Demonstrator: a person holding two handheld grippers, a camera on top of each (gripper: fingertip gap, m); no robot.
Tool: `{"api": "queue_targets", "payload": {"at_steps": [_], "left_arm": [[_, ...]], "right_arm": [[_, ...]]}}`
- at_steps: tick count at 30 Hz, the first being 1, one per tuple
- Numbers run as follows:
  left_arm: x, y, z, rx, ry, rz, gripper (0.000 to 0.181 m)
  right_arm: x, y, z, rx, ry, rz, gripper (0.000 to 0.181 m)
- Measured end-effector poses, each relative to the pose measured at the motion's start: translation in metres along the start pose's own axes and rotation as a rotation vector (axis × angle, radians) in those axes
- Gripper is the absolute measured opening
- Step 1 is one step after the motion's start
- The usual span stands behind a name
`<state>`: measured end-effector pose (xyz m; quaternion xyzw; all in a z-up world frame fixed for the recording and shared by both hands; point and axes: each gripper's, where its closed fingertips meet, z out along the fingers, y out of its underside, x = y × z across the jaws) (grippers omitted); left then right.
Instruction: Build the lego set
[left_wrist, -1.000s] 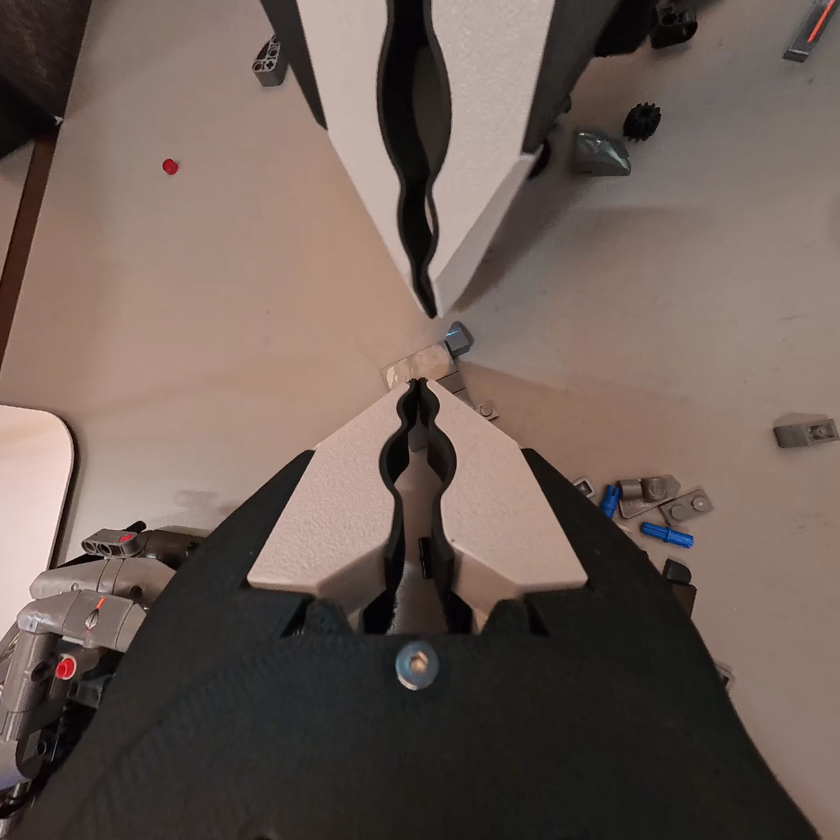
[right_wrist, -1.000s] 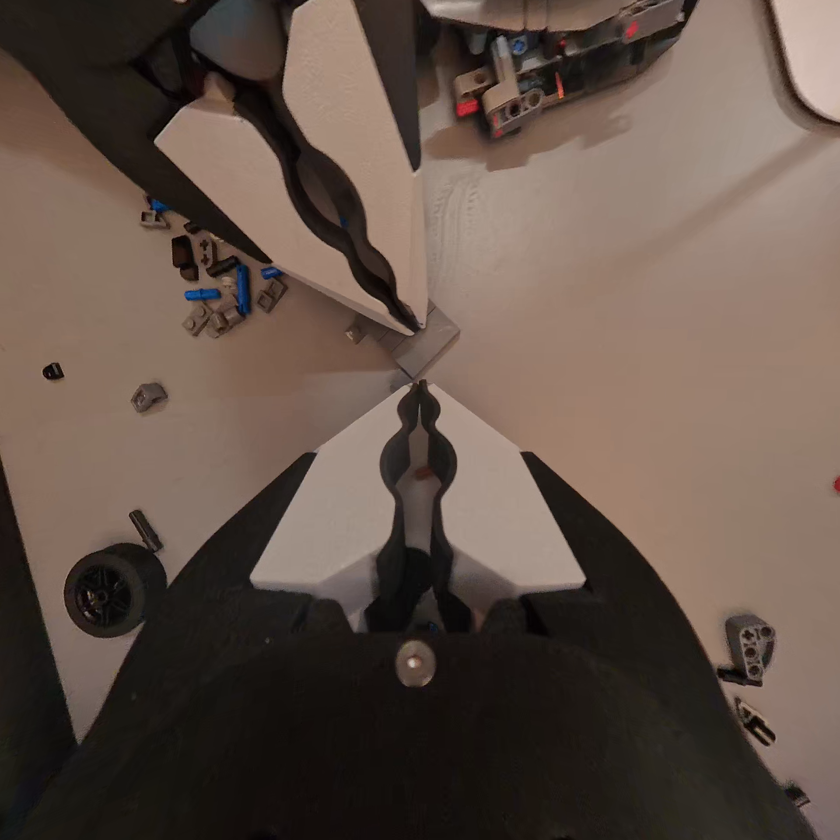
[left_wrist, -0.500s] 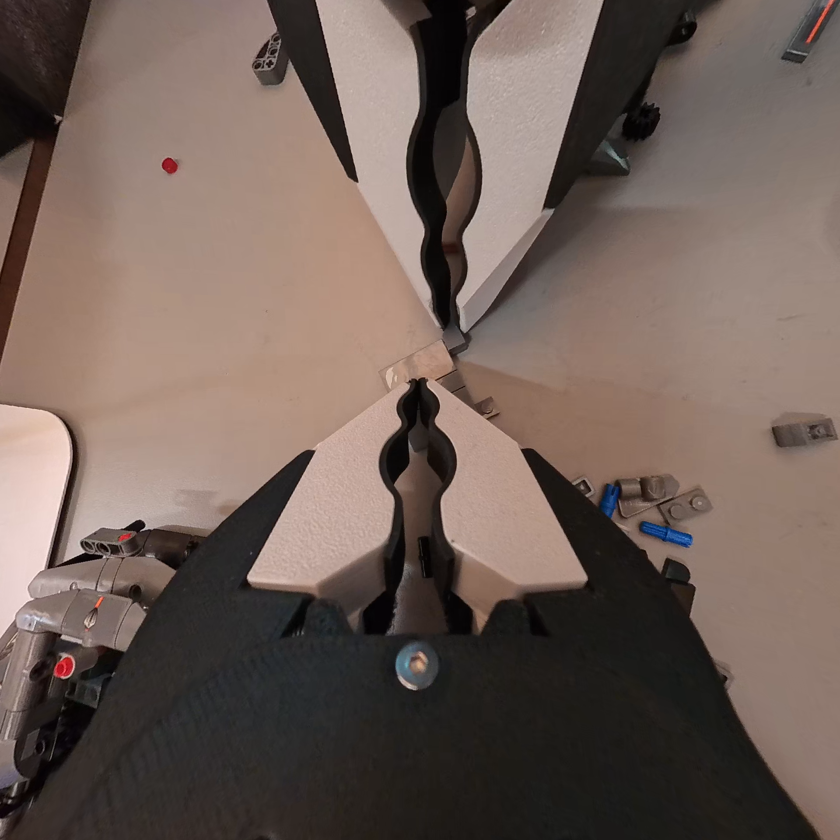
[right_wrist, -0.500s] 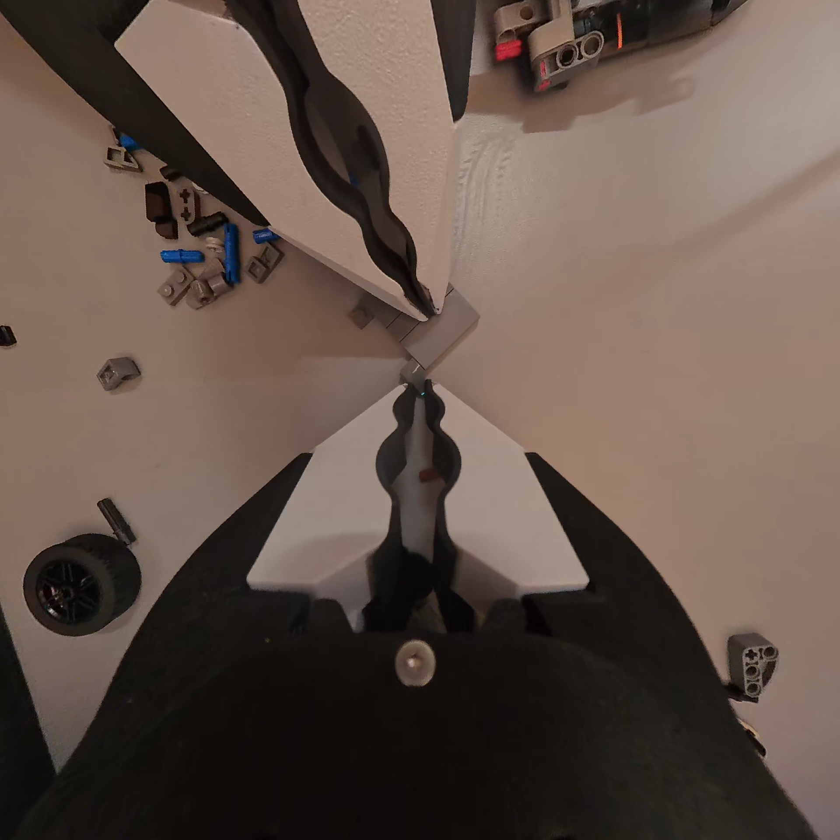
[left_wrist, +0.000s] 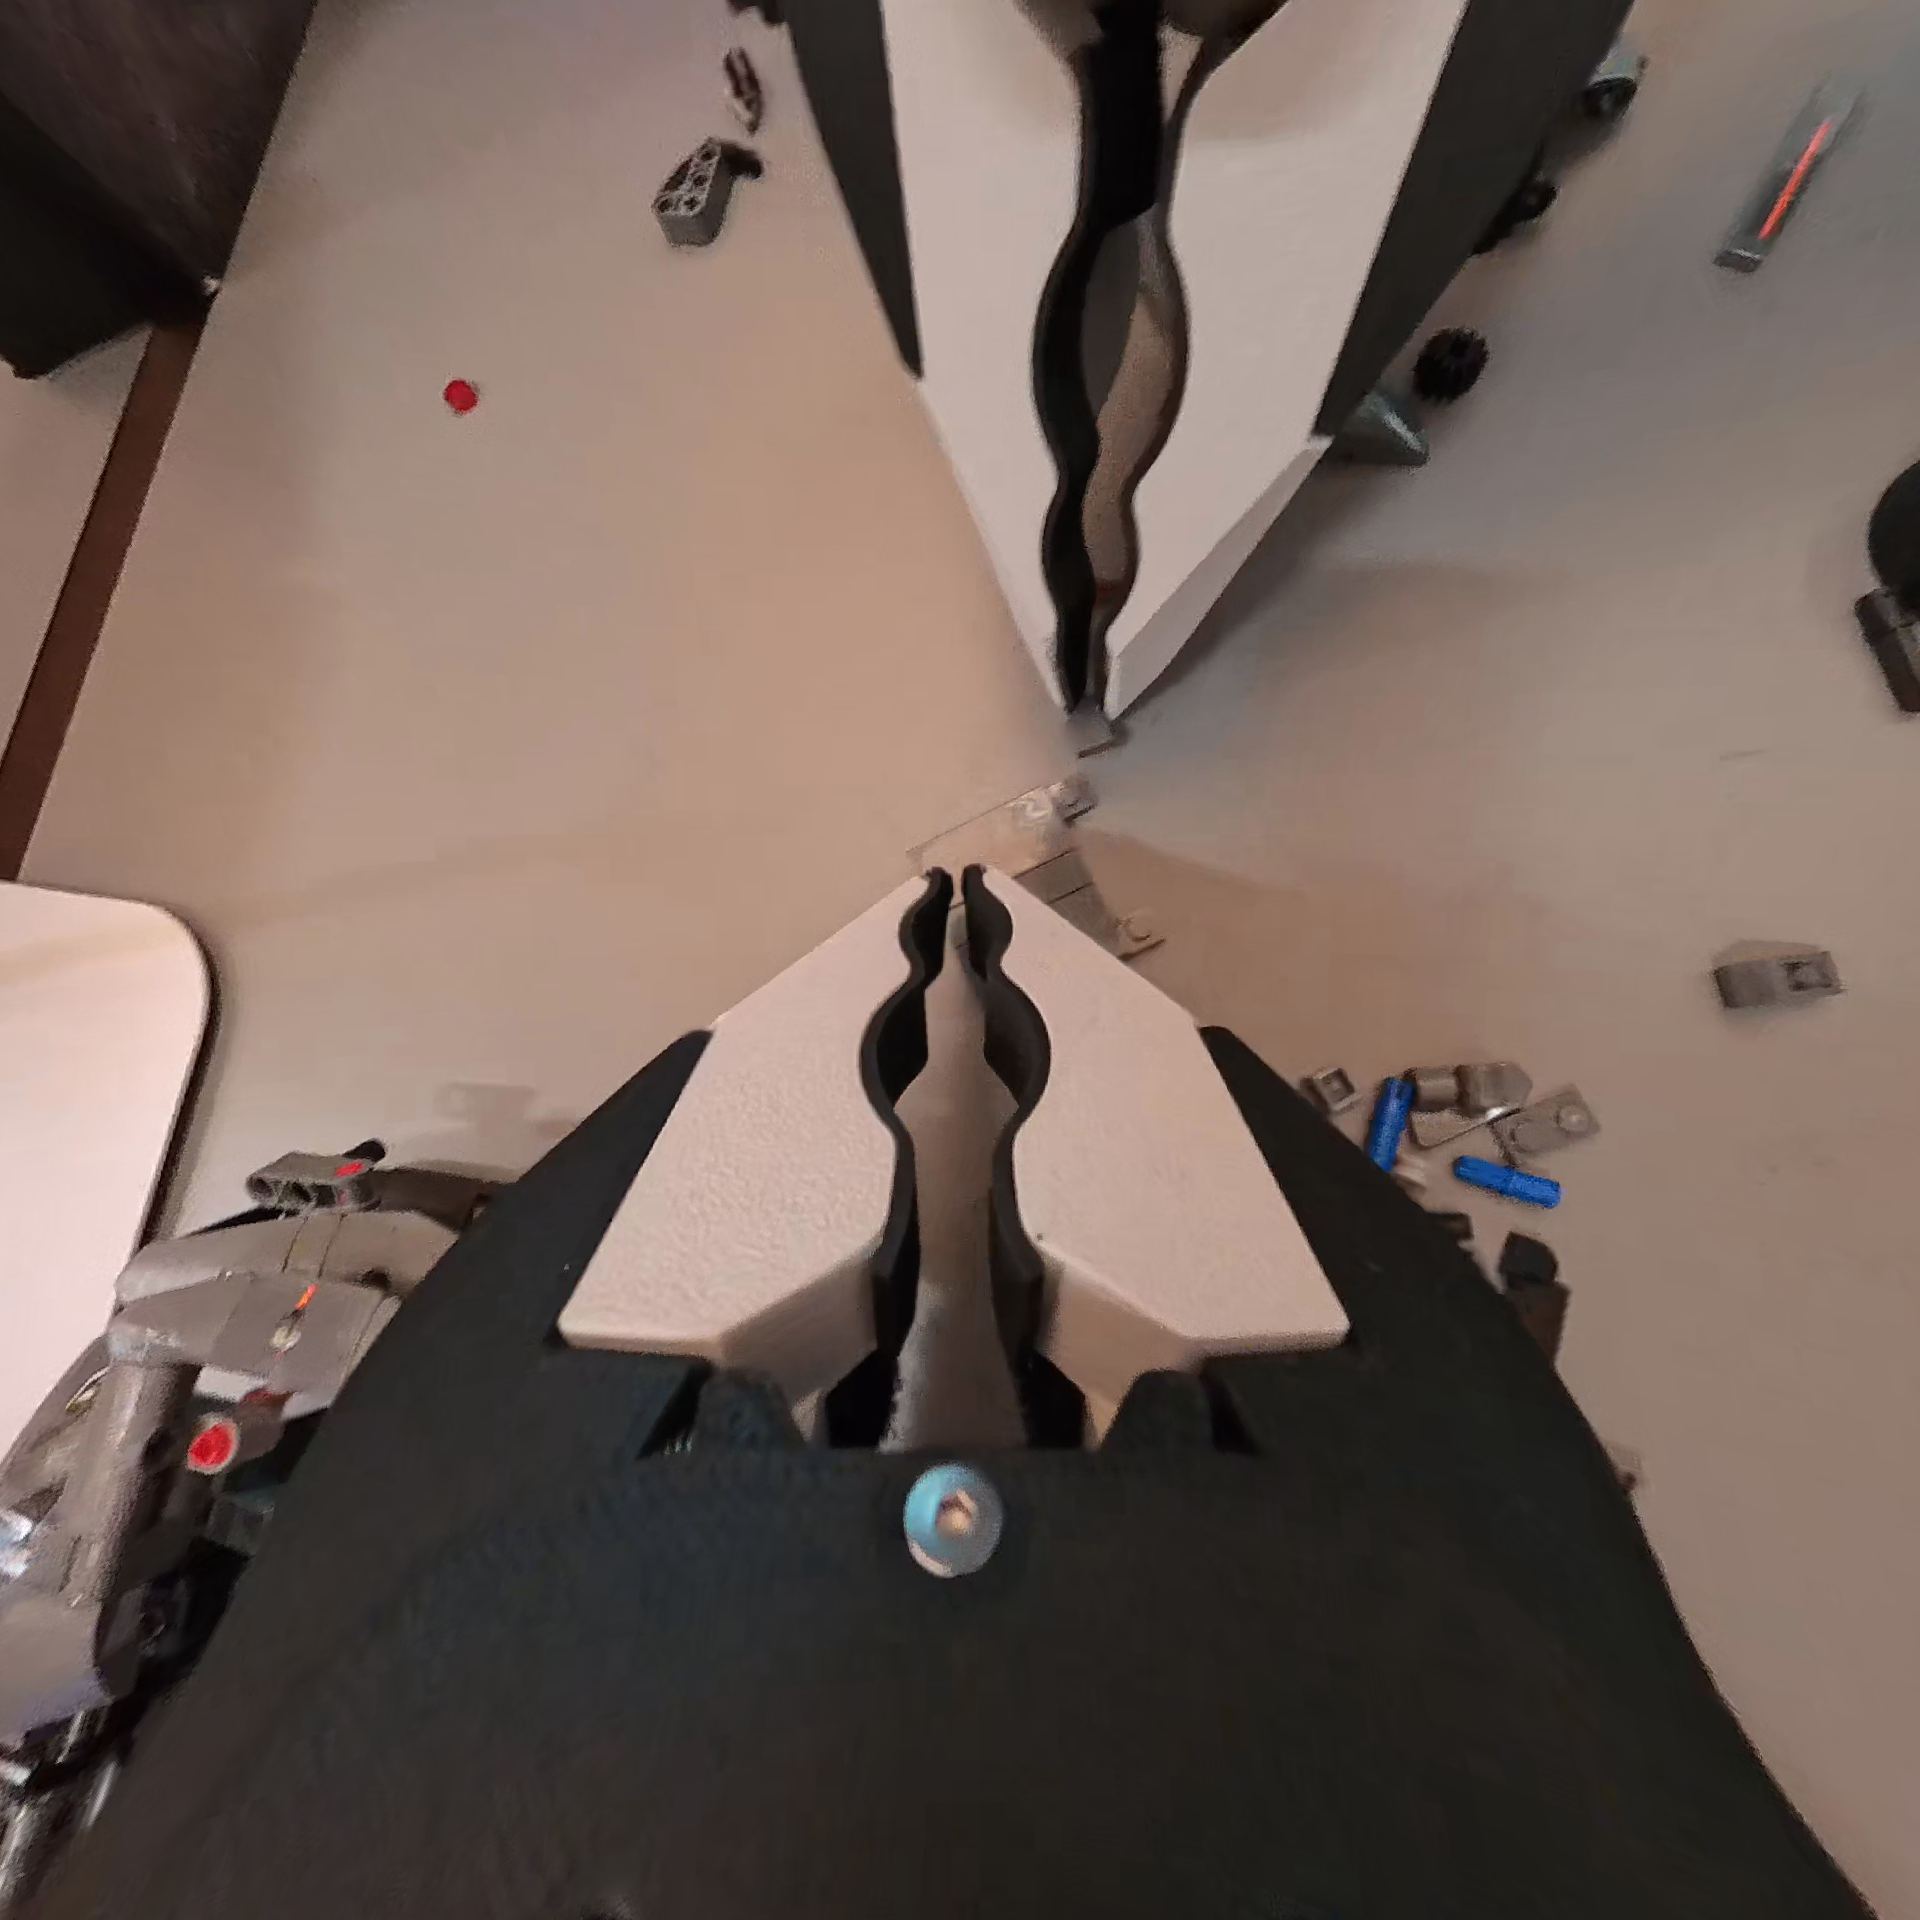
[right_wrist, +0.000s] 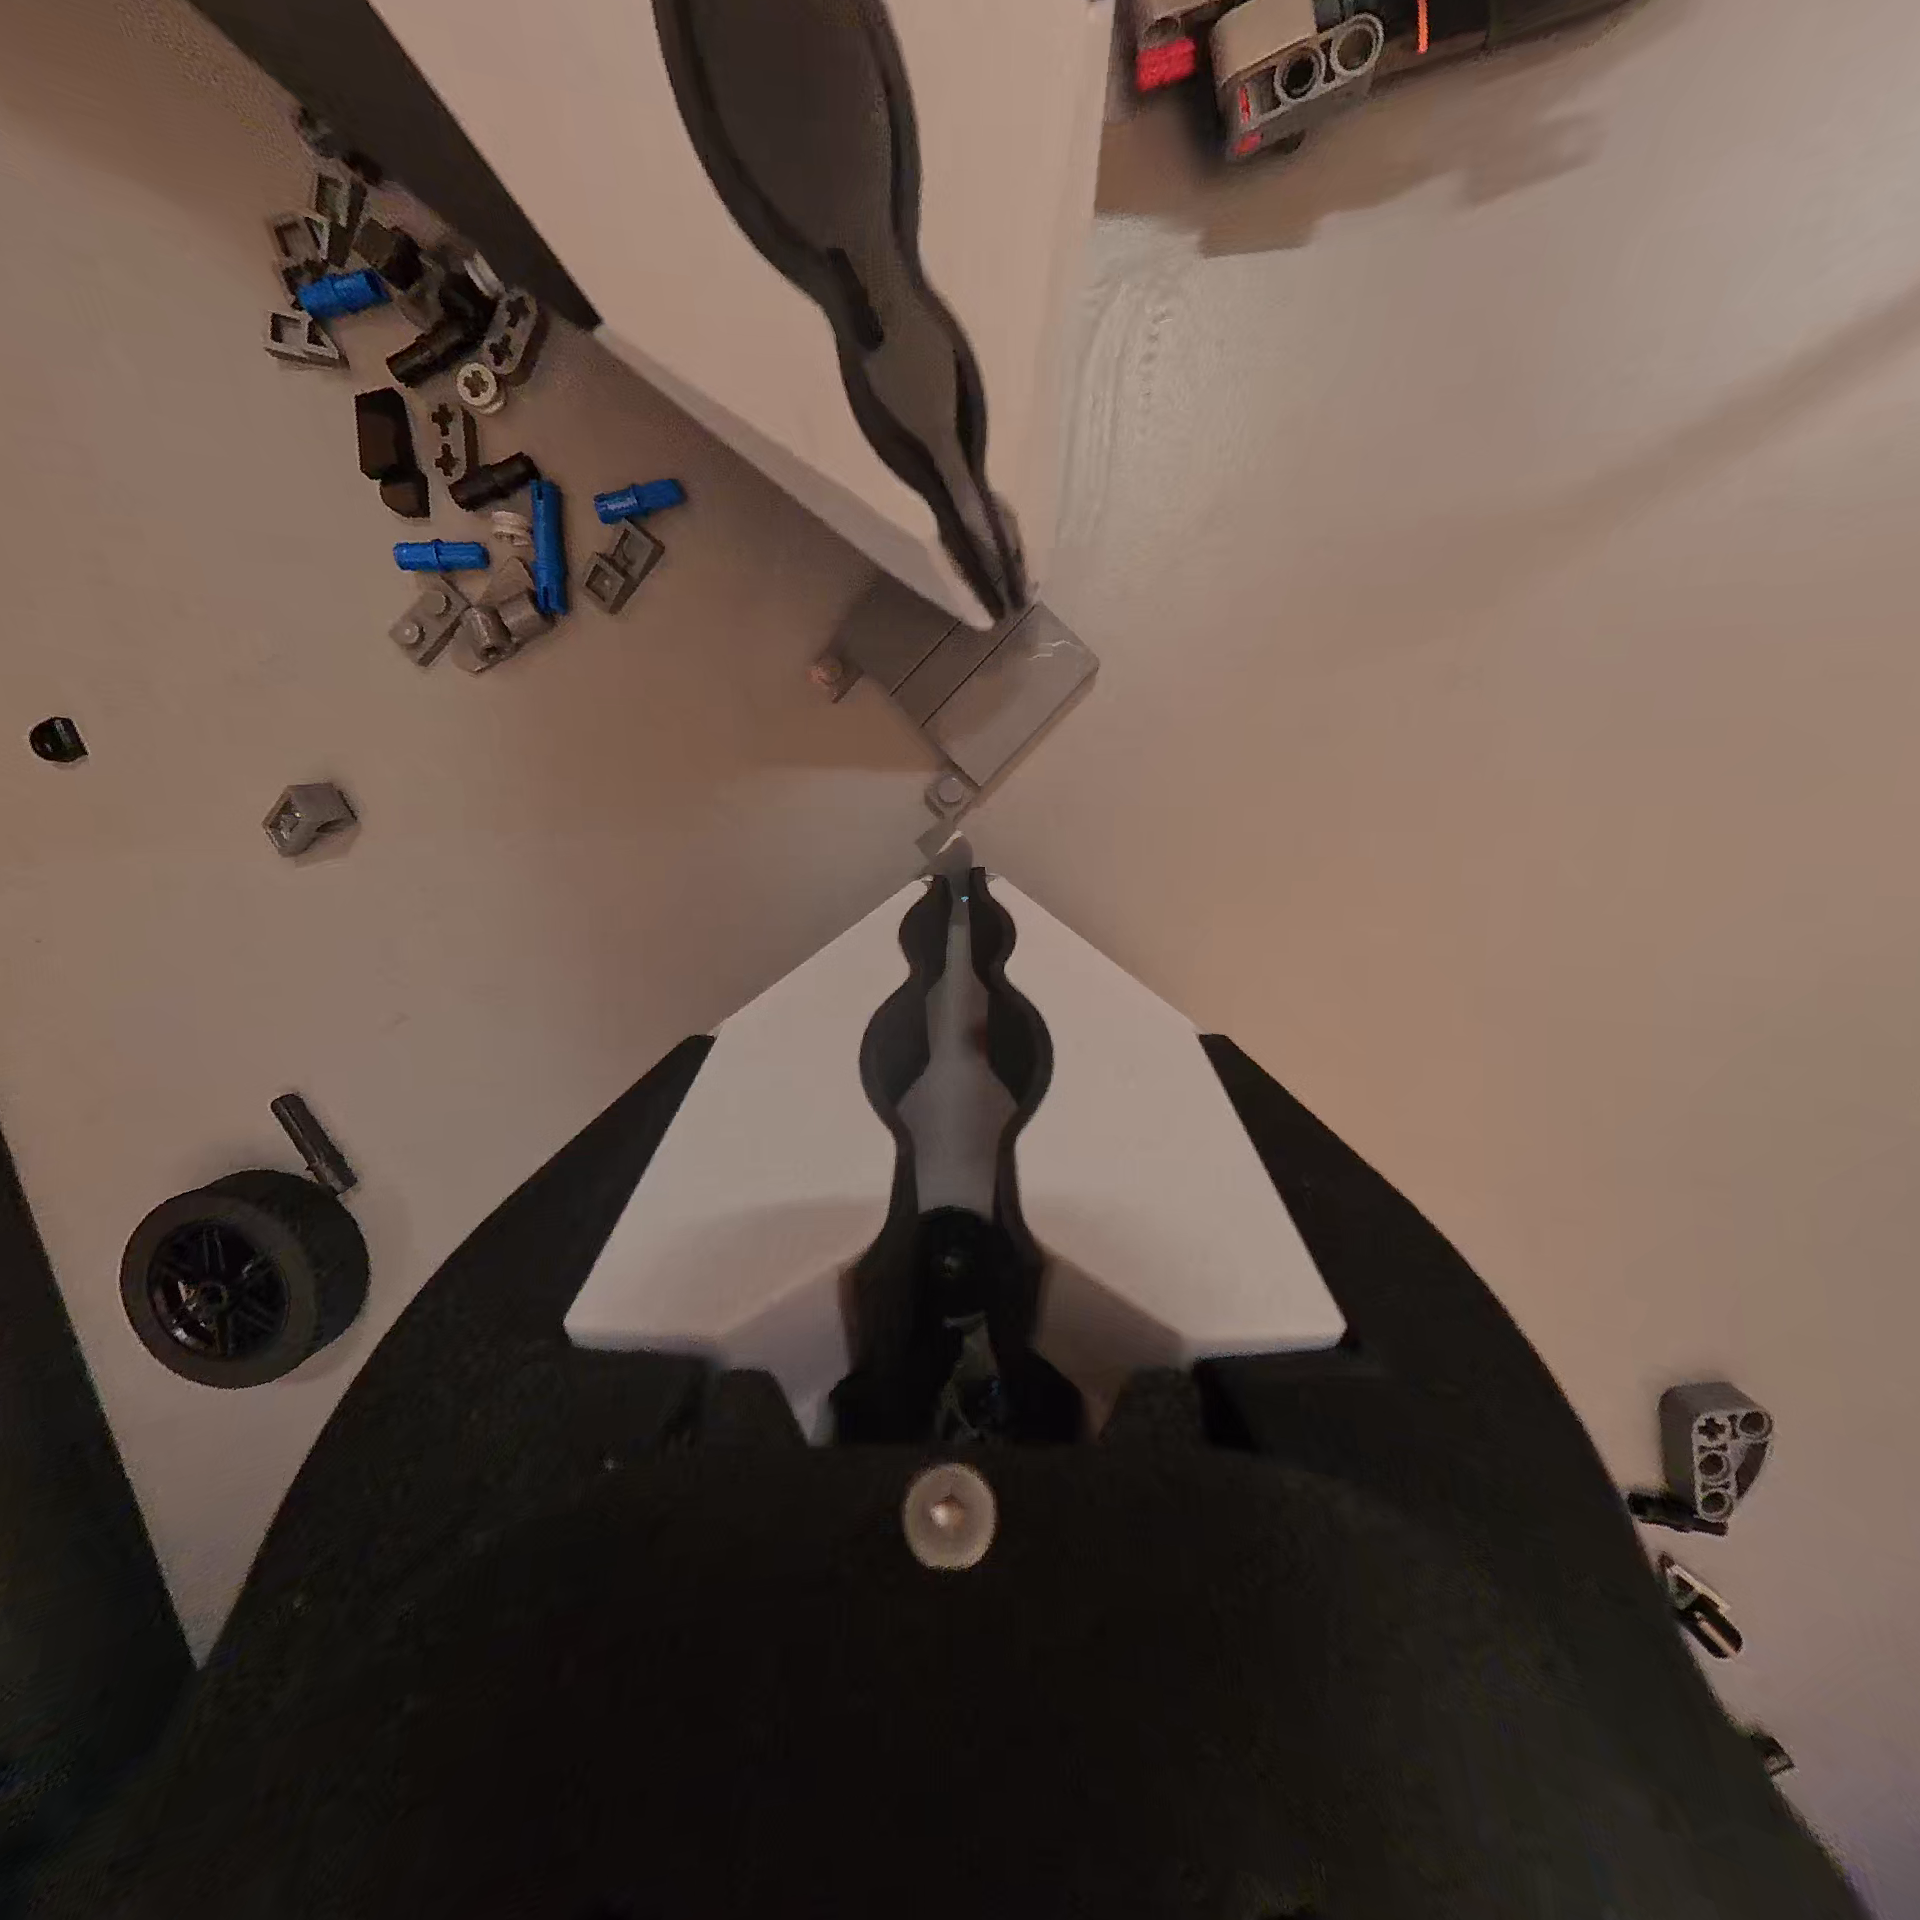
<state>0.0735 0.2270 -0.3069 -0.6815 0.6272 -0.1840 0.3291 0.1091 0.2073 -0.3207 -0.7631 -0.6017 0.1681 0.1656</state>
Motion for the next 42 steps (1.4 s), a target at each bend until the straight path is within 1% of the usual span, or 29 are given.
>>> {"api": "queue_targets", "payload": {"at_steps": [5,7,8,10,16,21,23,25,27,30,32,34,37,41,42], "left_arm": [[-0.006,0.008,-0.001,-0.038,-0.014,-0.018,0.003],[-0.005,0.016,0.001,-0.085,0.000,-0.036,0.005],[-0.004,0.018,0.003,-0.100,0.005,-0.040,0.003],[-0.001,0.019,0.002,-0.103,0.022,-0.053,0.000],[0.007,0.021,-0.002,-0.155,0.070,-0.088,0.000],[0.016,0.023,-0.005,-0.193,0.118,-0.109,0.007],[0.015,0.024,-0.006,-0.198,0.109,-0.092,0.013],[0.016,0.025,-0.007,-0.204,0.117,-0.091,0.013],[0.011,0.026,-0.010,-0.214,0.092,-0.082,0.011],[0.016,0.030,-0.010,-0.231,0.129,-0.108,0.012],[0.021,0.030,-0.008,-0.227,0.169,-0.136,0.011],[0.022,0.030,-0.007,-0.223,0.180,-0.154,0.011],[0.024,0.030,-0.007,-0.222,0.191,-0.156,0.009],[0.033,0.027,-0.008,-0.218,0.240,-0.175,0.009],[0.036,0.027,-0.008,-0.220,0.255,-0.175,0.006]], "right_arm": [[0.003,0.004,0.000,-0.015,0.004,0.029,0.002],[0.004,0.006,0.001,-0.025,0.007,0.042,0.002],[0.005,0.006,0.001,-0.028,0.009,0.045,0.002],[0.005,0.008,0.002,-0.037,0.011,0.053,0.001],[0.005,0.007,0.003,-0.036,0.007,0.077,0.001],[0.000,0.005,0.002,-0.026,-0.019,0.089,0.001],[-0.001,0.005,0.003,-0.032,-0.023,0.087,0.001],[-0.004,0.006,0.003,-0.036,-0.033,0.084,0.001],[-0.009,0.005,0.001,-0.041,-0.060,0.071,0.002],[-0.021,0.001,0.003,-0.034,-0.103,0.044,0.001],[-0.023,-0.001,0.008,-0.039,-0.095,0.029,0.001],[-0.022,-0.005,0.010,-0.032,-0.080,0.032,0.001],[-0.020,-0.006,0.011,-0.029,-0.063,0.032,0.001],[-0.015,-0.007,0.011,-0.029,-0.025,0.027,0.001],[-0.014,-0.007,0.011,-0.027,-0.021,0.031,0.001]]}}
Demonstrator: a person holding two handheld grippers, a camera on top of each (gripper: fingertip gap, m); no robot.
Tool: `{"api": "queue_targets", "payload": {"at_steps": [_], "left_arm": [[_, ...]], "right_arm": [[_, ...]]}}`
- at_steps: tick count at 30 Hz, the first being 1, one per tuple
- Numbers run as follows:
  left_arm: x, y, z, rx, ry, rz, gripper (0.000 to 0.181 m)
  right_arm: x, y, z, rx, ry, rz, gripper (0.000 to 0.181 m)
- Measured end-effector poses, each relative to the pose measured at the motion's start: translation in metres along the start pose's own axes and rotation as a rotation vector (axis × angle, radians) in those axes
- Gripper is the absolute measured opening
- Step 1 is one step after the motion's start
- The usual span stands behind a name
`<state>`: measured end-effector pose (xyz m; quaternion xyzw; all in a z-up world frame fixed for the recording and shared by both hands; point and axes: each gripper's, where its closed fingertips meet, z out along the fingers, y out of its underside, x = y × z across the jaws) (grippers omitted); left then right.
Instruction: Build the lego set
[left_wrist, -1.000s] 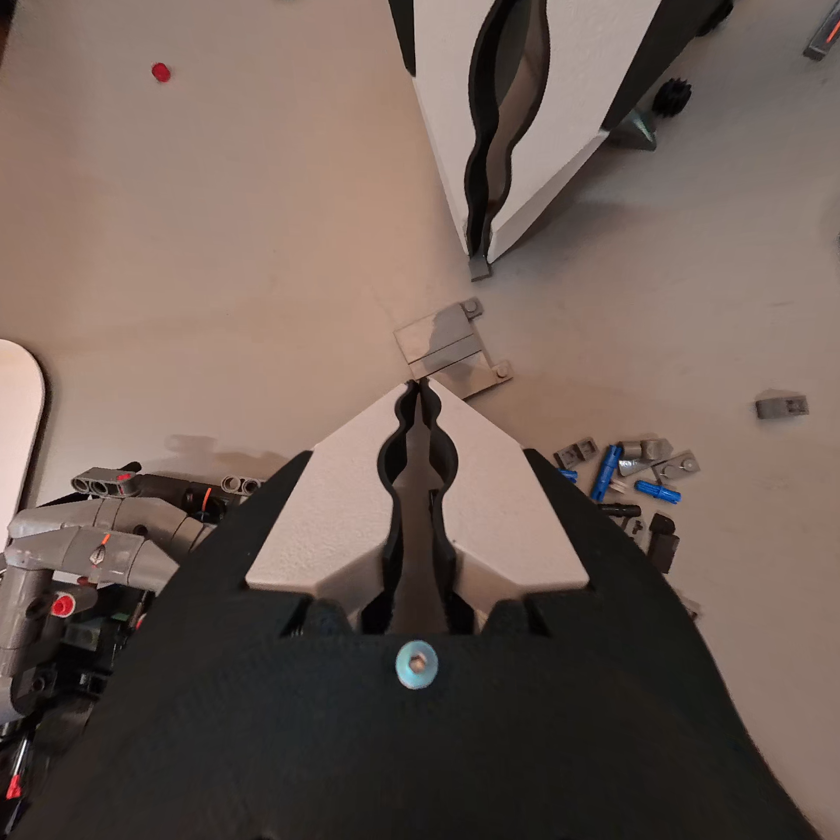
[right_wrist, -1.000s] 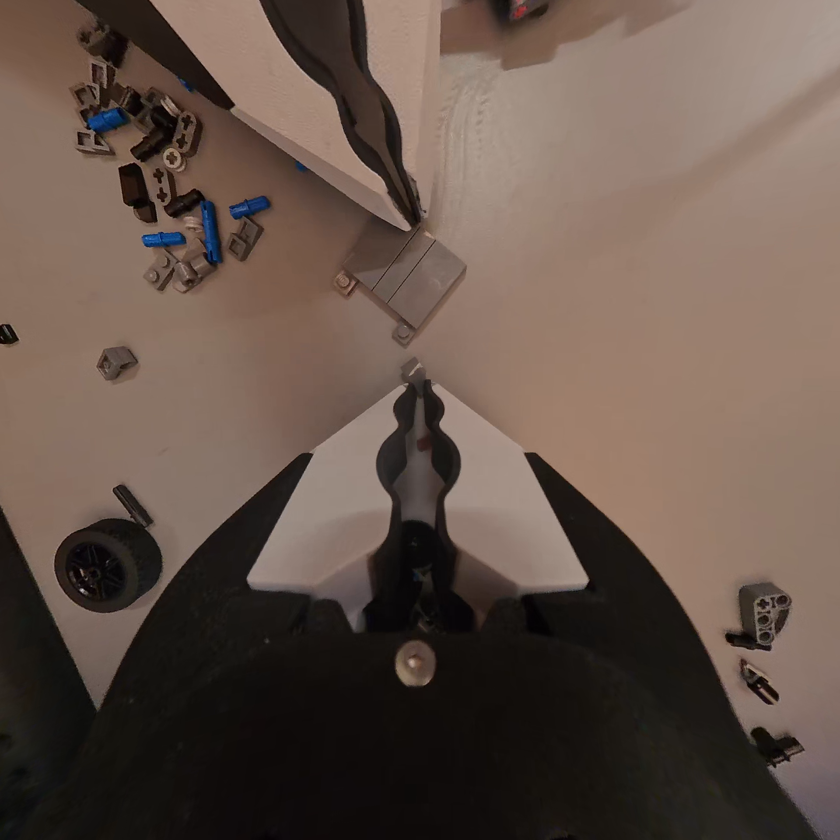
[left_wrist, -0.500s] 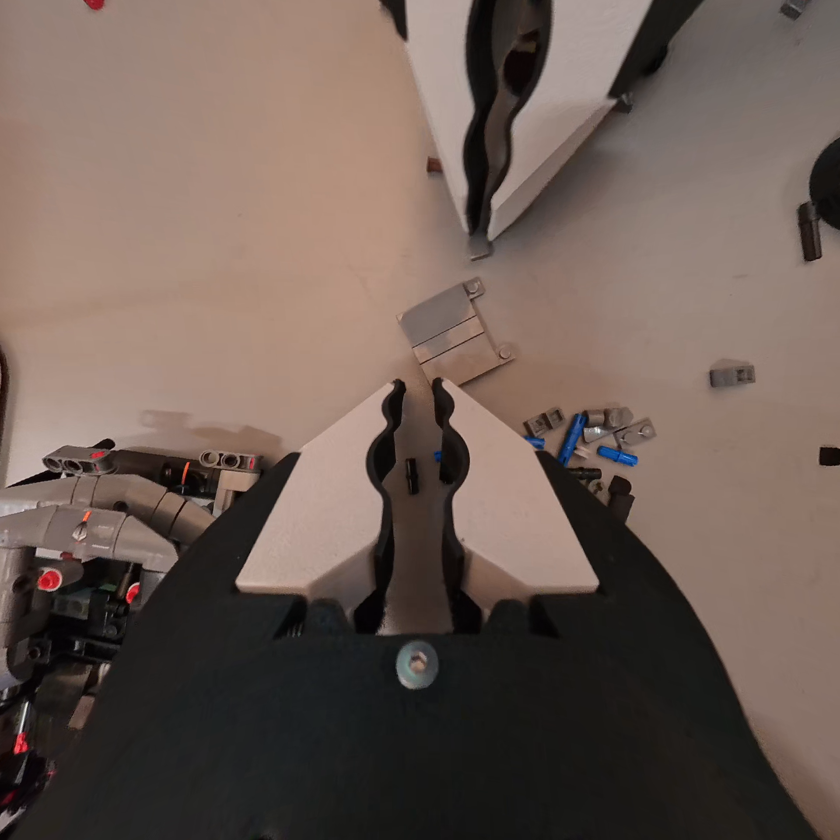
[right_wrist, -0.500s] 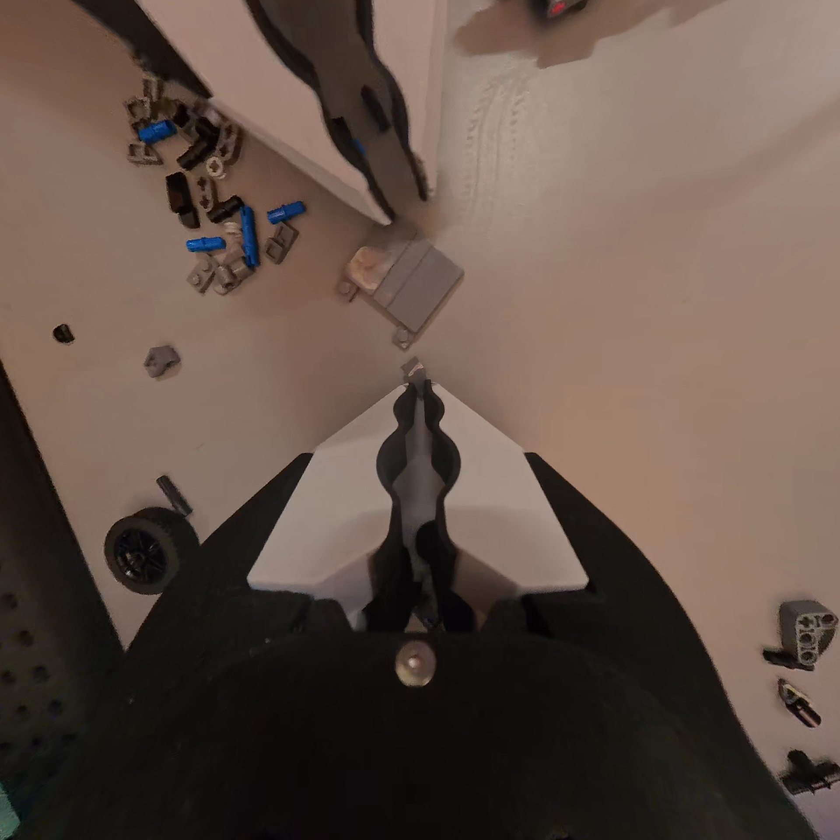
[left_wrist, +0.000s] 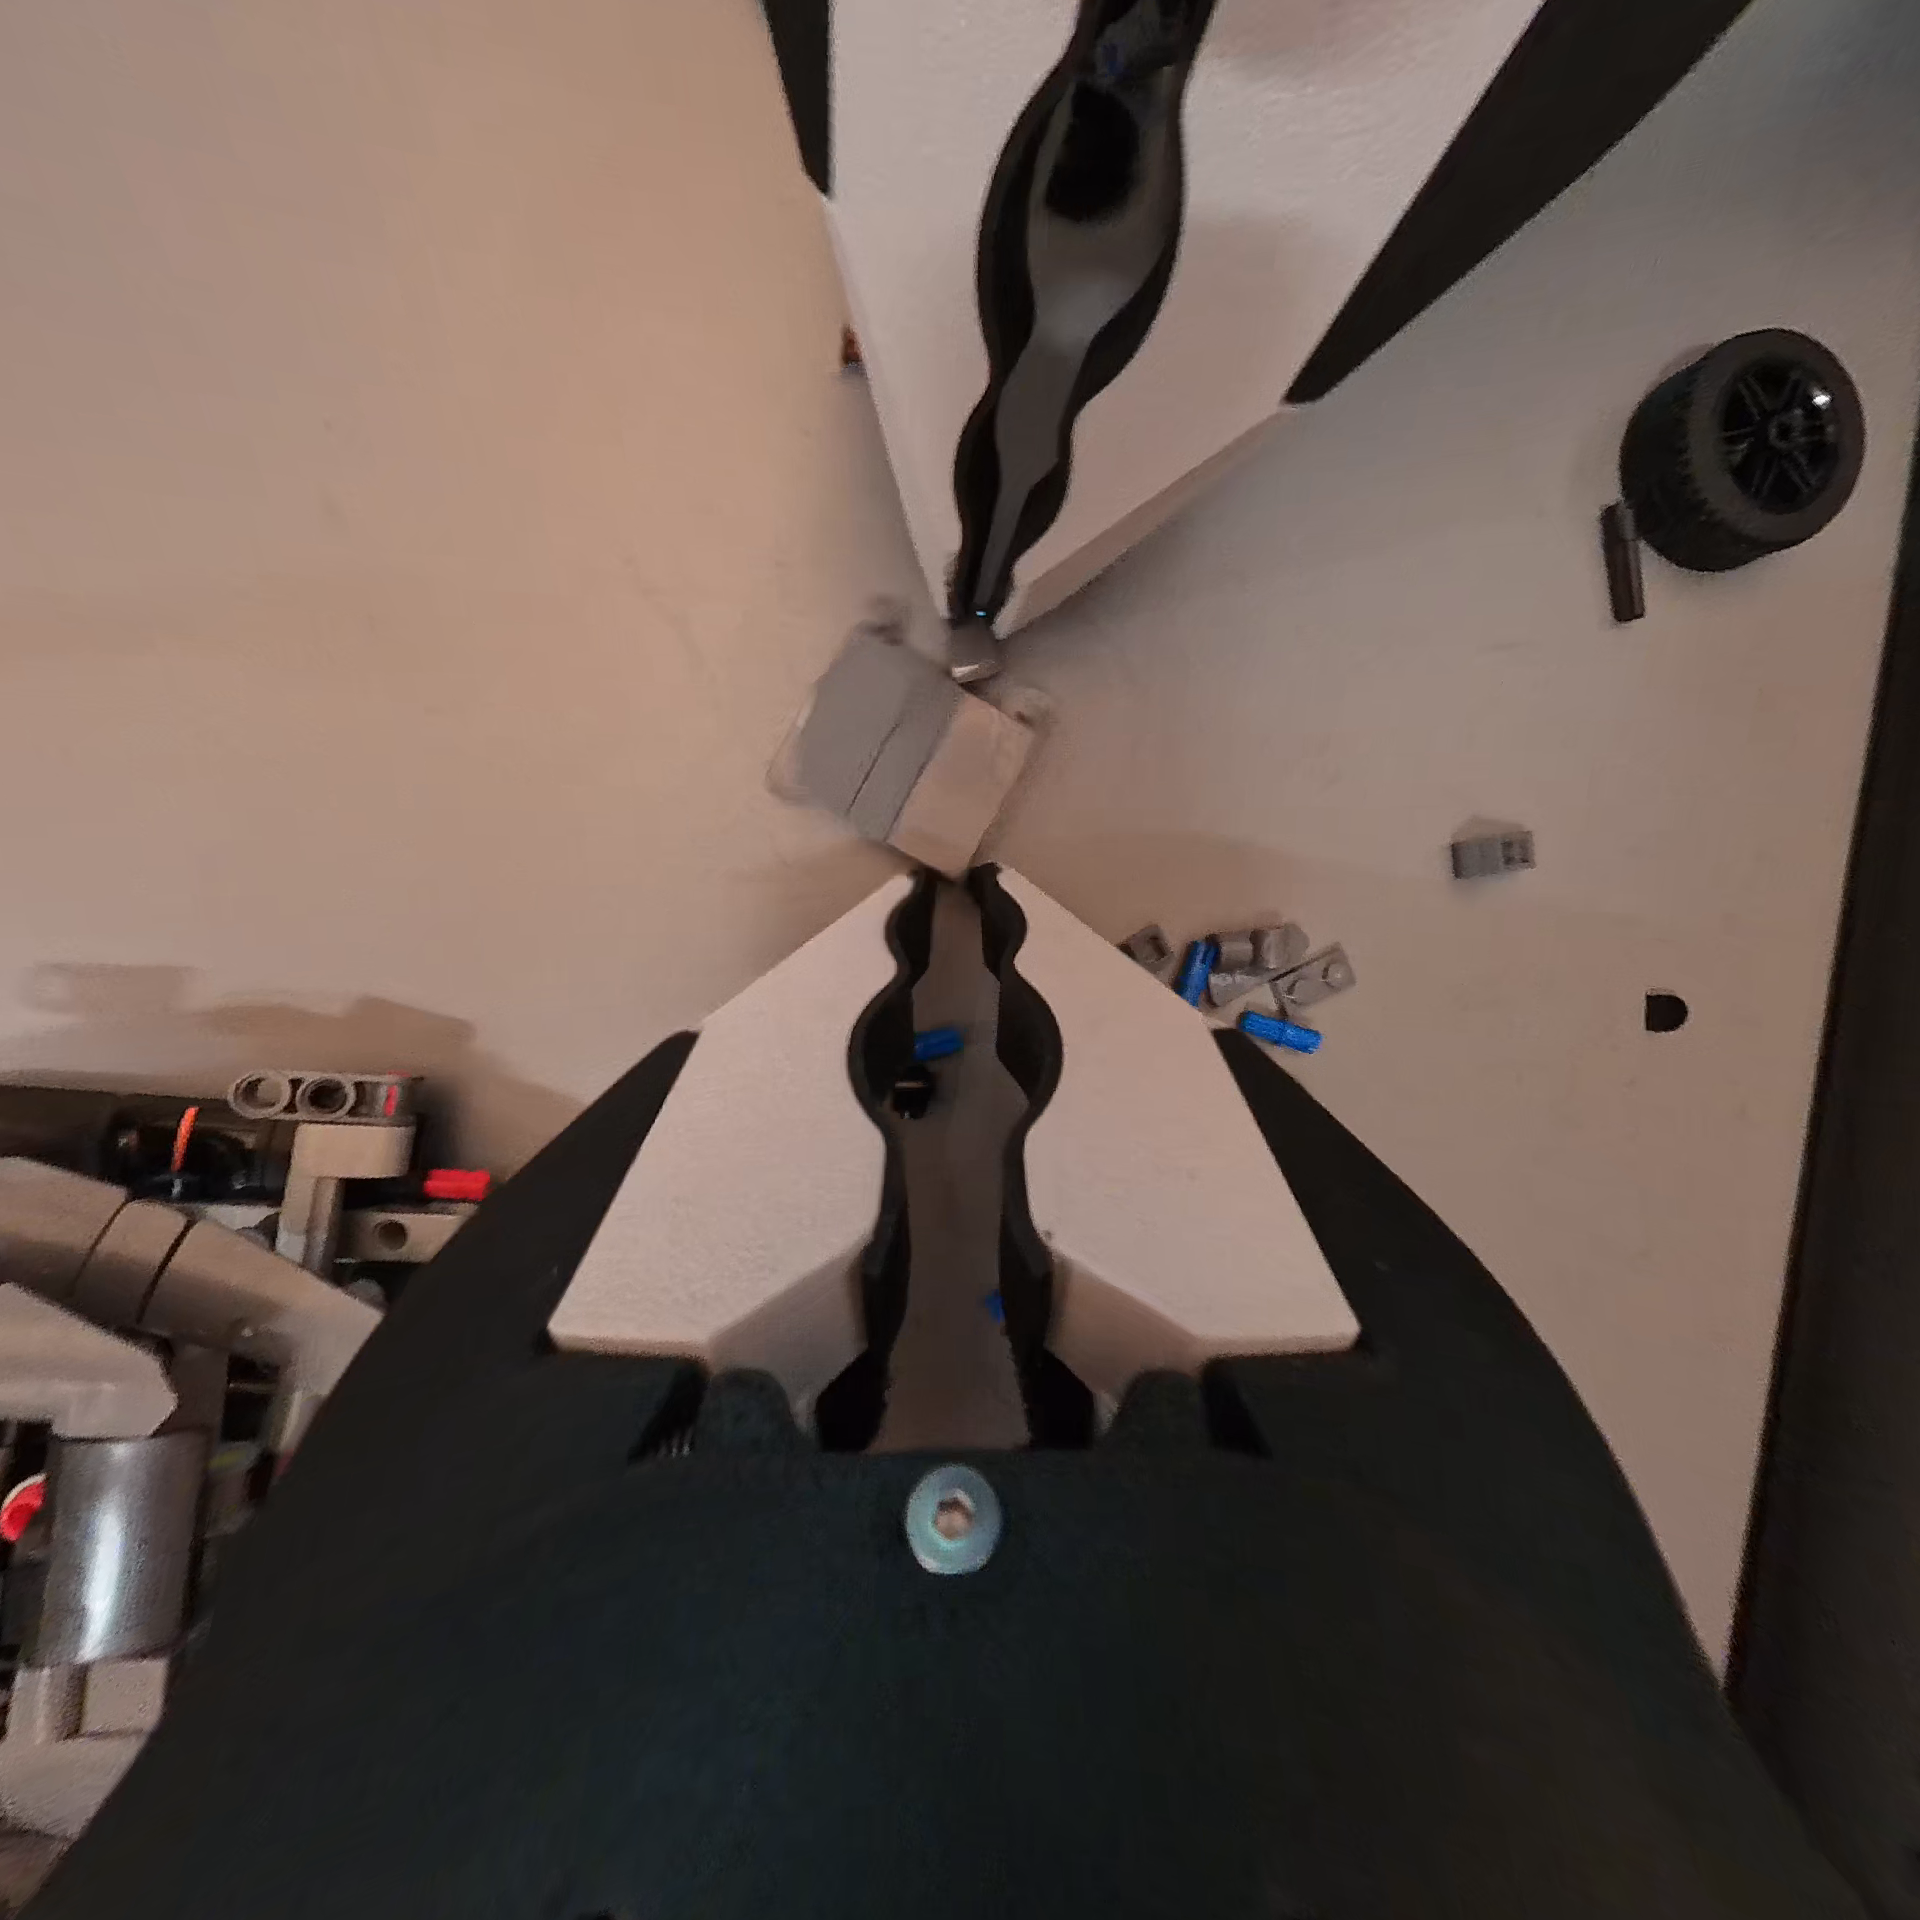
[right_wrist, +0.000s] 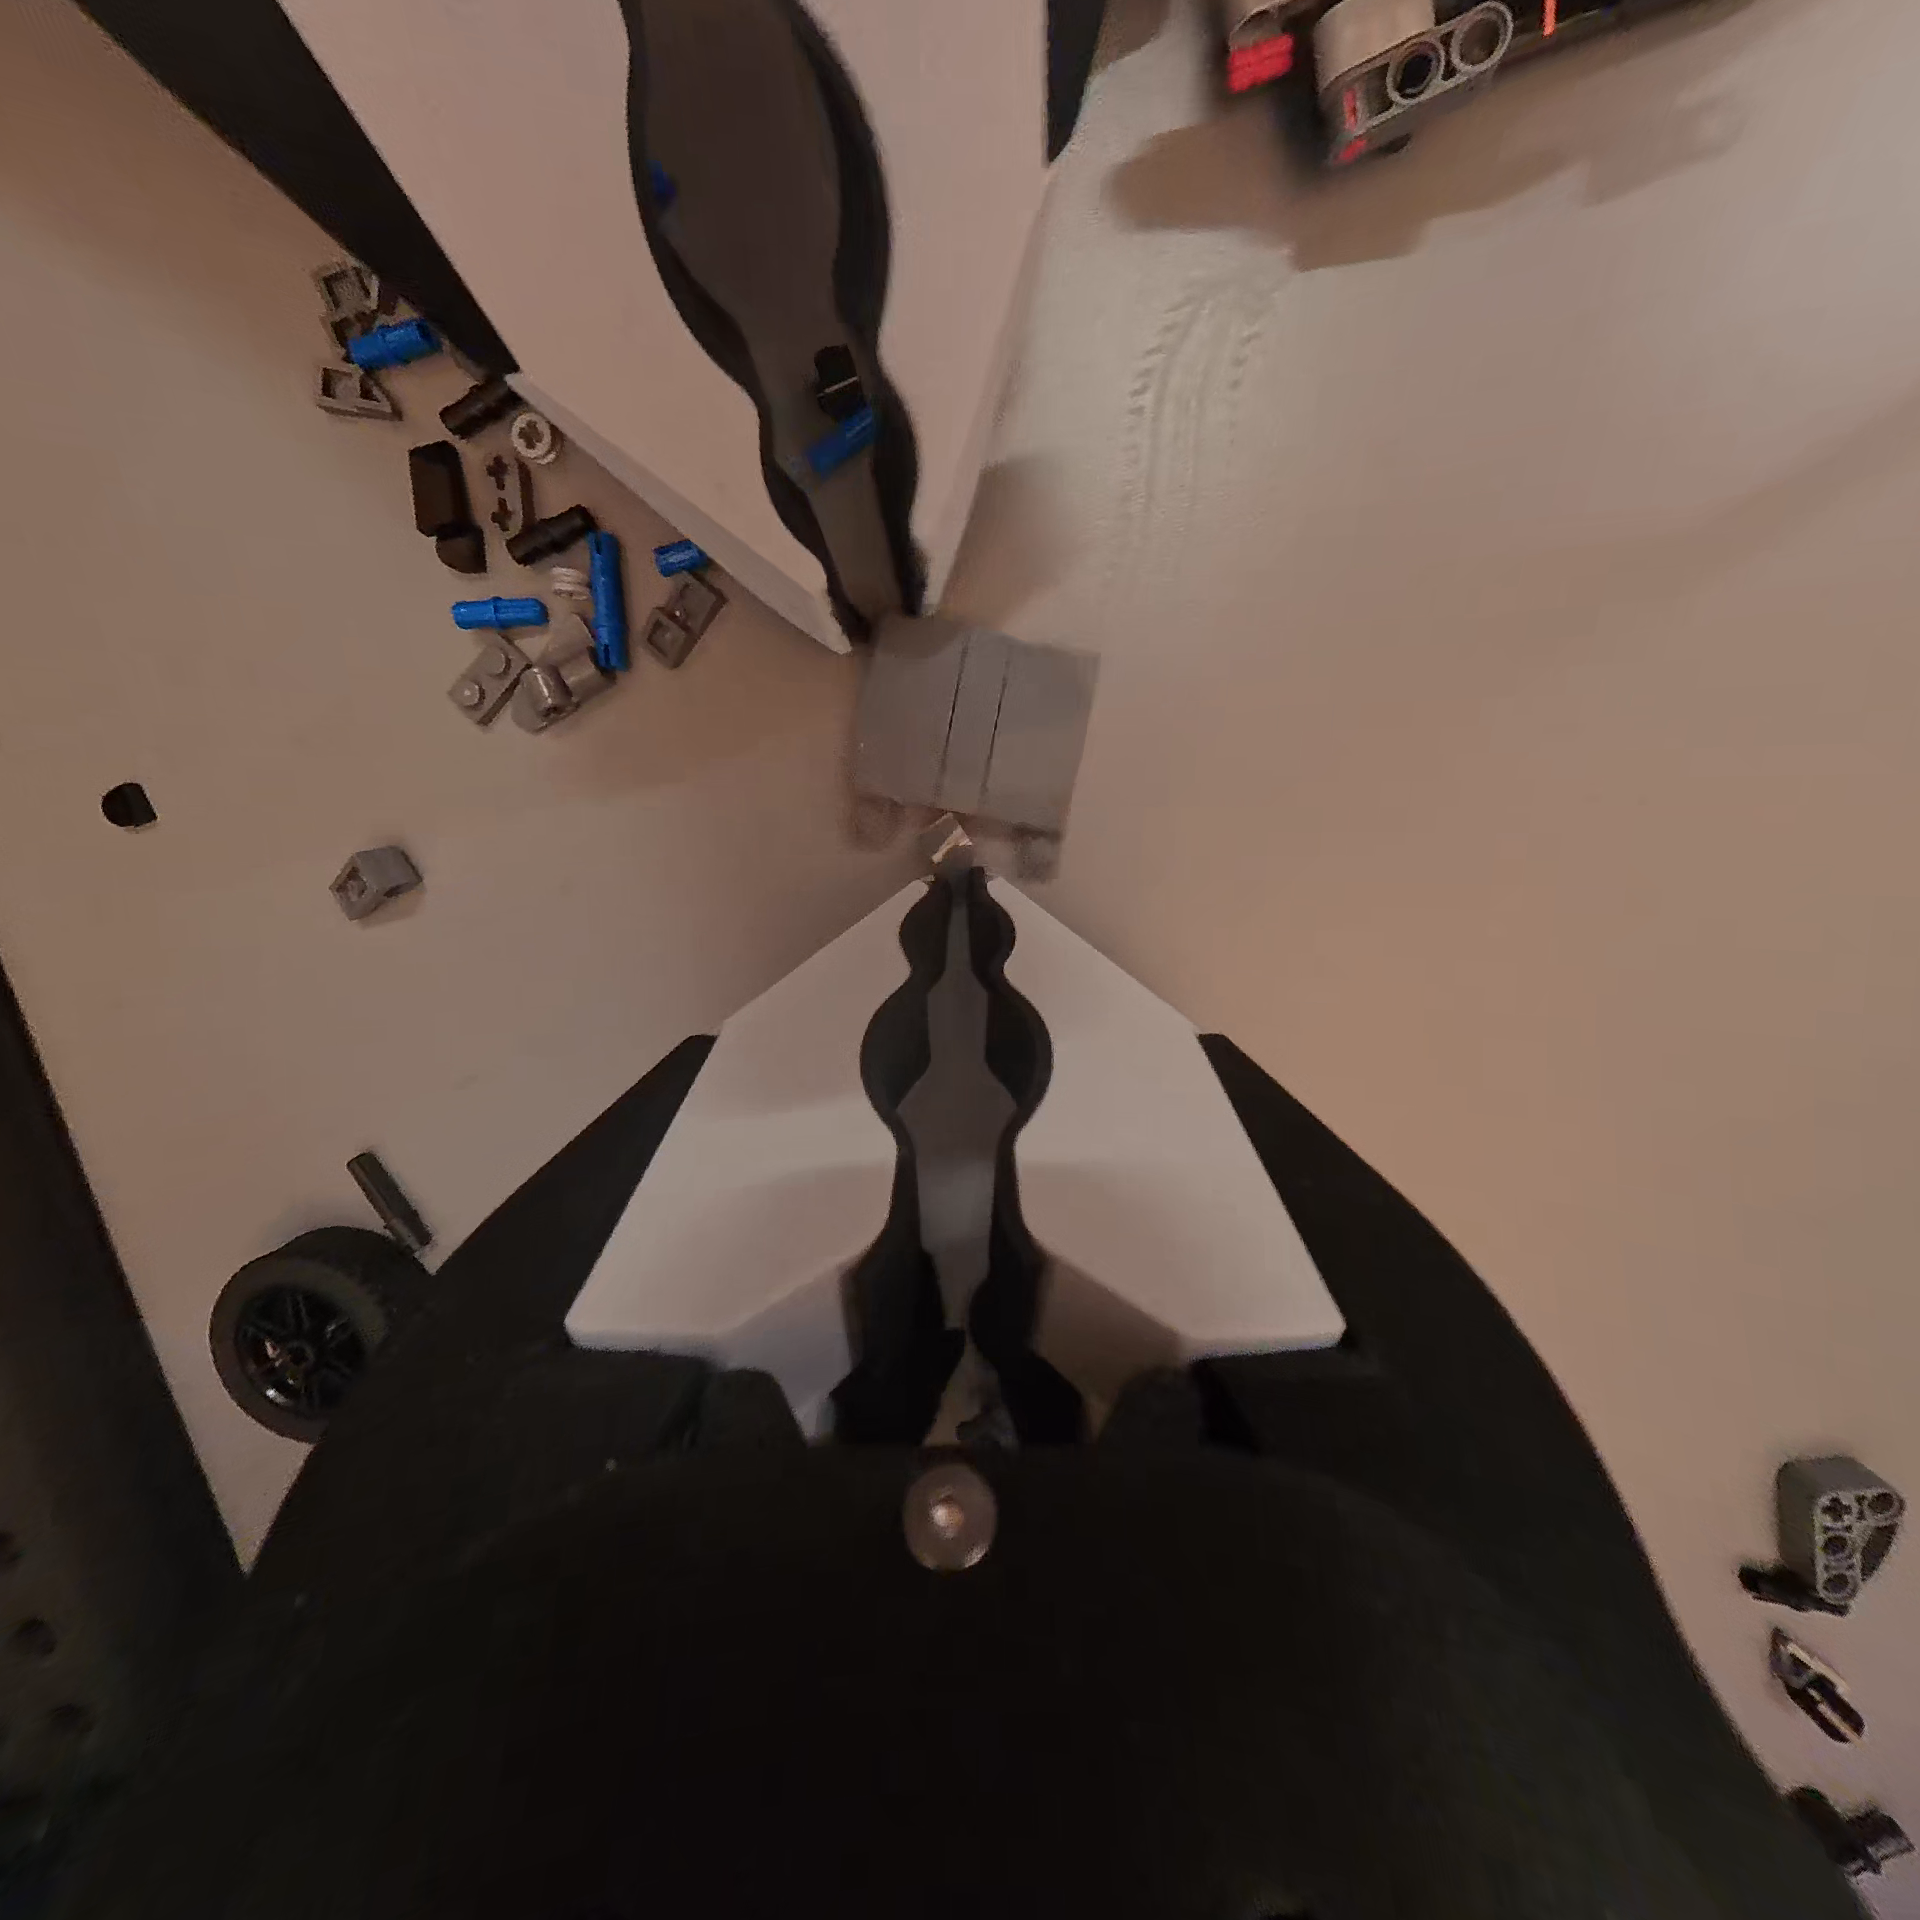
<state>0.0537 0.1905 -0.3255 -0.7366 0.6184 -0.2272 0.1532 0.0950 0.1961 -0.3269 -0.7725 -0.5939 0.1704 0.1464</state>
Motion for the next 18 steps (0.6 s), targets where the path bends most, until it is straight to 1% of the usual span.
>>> {"api": "queue_targets", "payload": {"at_steps": [6,10,13,16,18], "left_arm": [[0.013,-0.003,0.004,-0.006,0.047,0.021,0.001],[0.032,-0.007,0.009,0.015,0.140,0.046,0.002],[0.027,-0.005,0.006,0.008,0.121,0.057,0.005],[0.018,-0.013,-0.002,0.072,0.094,0.050,0.004],[0.005,-0.020,-0.007,0.120,0.011,0.054,0.006]], "right_arm": [[0.006,-0.002,0.000,0.013,0.038,-0.010,0.001],[0.009,-0.004,-0.004,0.030,0.038,0.004,0.001],[0.013,-0.004,-0.008,0.045,0.047,0.026,0.001],[0.014,-0.008,-0.010,0.076,0.043,0.055,0.001],[0.015,-0.012,-0.012,0.098,0.045,0.054,0.001]]}}
